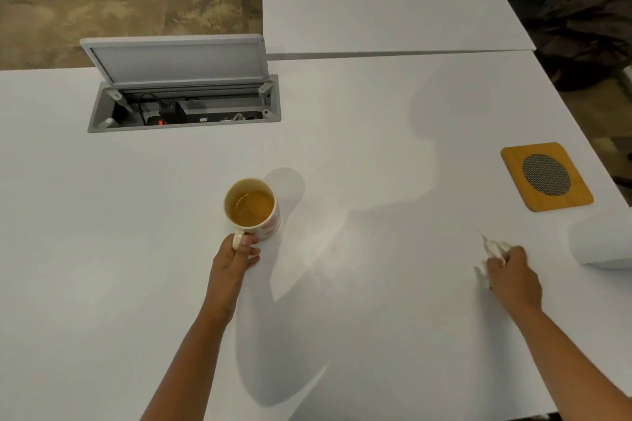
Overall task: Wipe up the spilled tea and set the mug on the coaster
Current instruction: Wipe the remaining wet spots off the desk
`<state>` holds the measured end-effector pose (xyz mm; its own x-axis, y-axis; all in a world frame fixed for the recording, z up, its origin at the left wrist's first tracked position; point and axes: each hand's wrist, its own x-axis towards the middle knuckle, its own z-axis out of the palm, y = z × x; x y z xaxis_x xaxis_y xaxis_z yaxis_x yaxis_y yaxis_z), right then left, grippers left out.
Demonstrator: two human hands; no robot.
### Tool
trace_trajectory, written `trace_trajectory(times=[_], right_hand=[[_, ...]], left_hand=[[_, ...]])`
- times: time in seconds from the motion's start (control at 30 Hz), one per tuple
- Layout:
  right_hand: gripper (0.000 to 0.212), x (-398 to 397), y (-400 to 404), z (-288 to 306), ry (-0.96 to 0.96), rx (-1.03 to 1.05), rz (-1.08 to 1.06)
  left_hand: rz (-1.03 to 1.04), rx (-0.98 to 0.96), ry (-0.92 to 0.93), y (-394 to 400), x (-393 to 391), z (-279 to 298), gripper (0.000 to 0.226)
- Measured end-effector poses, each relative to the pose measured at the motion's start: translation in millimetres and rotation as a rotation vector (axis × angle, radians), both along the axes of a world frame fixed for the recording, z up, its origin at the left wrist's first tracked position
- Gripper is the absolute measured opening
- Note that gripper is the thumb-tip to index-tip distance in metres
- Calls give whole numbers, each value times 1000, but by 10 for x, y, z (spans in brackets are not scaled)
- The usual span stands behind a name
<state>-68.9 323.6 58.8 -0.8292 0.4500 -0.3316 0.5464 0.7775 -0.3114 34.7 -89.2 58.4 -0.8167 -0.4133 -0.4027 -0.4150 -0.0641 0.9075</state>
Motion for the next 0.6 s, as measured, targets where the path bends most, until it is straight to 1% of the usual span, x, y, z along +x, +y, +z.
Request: trace_trajectory(times=[0.07, 0.13, 0.23, 0.3, 0.4, 0.47, 0.53, 0.6], right_hand=[[17, 146, -102, -59, 18, 2, 7], [18, 209, -222, -105, 39, 7, 5], [20, 220, -402, -128, 53, 12, -5], [21, 209, -544, -136, 68, 8, -26], [25, 186, -806, -136, 103, -19, -69], [27, 165, -1004, -127, 98, -48, -64], [27, 139, -1256, -117, 86, -84, 1], [28, 136, -1605, -99, 77, -127, 128]], left_hand=[[46, -26, 18, -9, -7, 26, 35], [147, -52, 38, -60, -11, 49, 36], [355, -121, 15, -172, 18, 29, 24], [471, -141, -45, -186, 74, -24, 22], [482, -112, -147, -25, 181, -104, 20], [455, -83, -168, 109, 232, -119, 20], [454, -77, -171, 176, 238, -101, 22], [435, -120, -185, 207, 231, -75, 21]])
